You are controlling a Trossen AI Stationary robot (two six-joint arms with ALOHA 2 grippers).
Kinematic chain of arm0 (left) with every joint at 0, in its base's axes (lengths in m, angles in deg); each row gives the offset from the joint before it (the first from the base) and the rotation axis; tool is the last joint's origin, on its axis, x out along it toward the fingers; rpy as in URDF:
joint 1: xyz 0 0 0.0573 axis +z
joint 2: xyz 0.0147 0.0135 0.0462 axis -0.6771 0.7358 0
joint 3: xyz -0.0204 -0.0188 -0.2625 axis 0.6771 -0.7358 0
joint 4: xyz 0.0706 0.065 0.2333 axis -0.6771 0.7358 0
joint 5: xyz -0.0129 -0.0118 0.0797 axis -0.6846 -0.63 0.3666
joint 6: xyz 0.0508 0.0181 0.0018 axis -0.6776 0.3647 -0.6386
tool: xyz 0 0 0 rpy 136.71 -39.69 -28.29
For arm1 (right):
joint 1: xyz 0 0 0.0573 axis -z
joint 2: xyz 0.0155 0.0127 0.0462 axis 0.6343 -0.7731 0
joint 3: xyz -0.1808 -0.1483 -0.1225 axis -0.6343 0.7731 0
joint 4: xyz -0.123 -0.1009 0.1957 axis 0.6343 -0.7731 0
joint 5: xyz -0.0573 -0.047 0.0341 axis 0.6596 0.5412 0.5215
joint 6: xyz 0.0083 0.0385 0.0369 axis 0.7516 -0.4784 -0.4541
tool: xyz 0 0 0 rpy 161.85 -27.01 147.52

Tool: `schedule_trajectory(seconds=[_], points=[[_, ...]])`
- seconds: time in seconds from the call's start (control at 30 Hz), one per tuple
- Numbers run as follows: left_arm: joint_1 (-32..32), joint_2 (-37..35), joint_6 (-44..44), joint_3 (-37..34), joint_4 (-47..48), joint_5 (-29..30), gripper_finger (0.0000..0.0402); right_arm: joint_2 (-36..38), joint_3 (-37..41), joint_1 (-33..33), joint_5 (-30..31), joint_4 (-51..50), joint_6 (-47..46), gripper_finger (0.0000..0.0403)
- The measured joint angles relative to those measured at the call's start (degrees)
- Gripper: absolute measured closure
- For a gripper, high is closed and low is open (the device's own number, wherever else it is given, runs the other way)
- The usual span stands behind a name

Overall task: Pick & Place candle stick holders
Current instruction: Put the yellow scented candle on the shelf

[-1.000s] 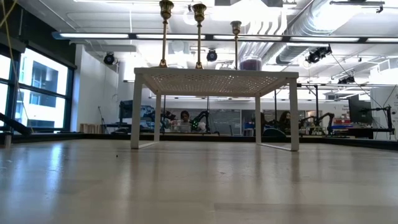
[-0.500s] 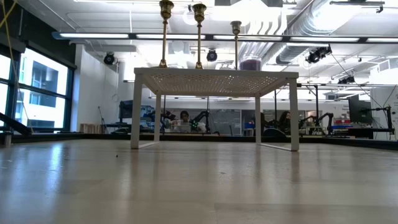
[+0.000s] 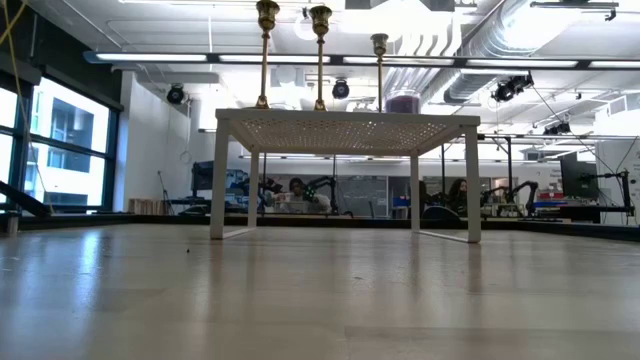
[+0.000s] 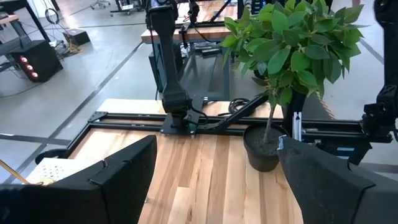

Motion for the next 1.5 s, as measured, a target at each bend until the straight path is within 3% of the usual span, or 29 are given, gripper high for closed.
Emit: schedule_trajectory(seconds=[0.13, 0.3, 0.37, 0.5, 0.83, 1.2, 1.5], points=[[0.00, 0.02, -0.02, 0.00, 0.00, 0.02, 0.0073, -4.59, -8.47, 3.38, -0.66, -9.13, -2.57, 0.0211], [0.00, 0.02, -0.14, 0.00, 0.00, 0.04, 0.0073, -9.39, -15.62, 9.25, -6.63, -29.06, -12.77, 0.0211], [0.00, 0.04, -0.20, 0.00, 0.00, 0.02, 0.0073, -10.77, -16.05, 12.14, -11.55, -38.04, -16.54, 0.0211], [0.00, 0.07, -0.12, 0.00, 0.00, -0.60, 0.0073, -12.54, -12.13, 17.55, -16.83, -45.74, -22.71, 0.0211], [0.00, 0.10, -0.04, -0.02, 0.06, -0.71, 0.0073, -10.00, 8.84, 22.52, -18.84, -46.32, -28.54, 0.0211], [0.02, 0.11, -0.24, -0.02, 1.25, -0.47, 0.0074, -4.56, 25.73, 16.03, -19.42, -39.71, -31.34, 0.0211], [0.04, 0.11, -0.24, -0.02, 1.44, -0.42, 0.0073, -4.43, 36.04, 13.19, -14.67, -31.72, -26.61, 0.0211]])
